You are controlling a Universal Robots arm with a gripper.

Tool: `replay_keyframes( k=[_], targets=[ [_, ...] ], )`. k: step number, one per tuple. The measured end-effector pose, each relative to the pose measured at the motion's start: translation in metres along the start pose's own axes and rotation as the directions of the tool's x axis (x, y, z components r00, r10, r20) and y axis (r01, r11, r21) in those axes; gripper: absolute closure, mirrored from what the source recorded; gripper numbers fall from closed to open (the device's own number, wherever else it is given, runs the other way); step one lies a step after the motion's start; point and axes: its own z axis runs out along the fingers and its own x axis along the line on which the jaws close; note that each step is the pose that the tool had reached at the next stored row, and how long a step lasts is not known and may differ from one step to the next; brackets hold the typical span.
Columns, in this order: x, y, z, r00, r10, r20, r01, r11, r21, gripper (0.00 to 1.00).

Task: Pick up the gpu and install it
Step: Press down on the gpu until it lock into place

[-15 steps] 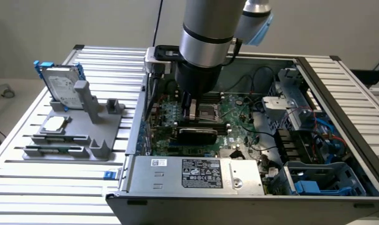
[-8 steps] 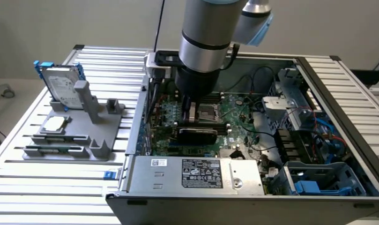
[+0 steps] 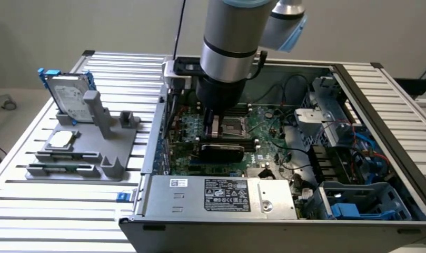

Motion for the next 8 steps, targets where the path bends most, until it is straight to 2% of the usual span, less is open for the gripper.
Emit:
replay_keyframes(
  k=[8],
  targets=[
    [-0.0007,-0.0004,0.0046,1.0000,0.000,-0.0035,0.000,1.0000,0.0011,0.89]
  ],
)
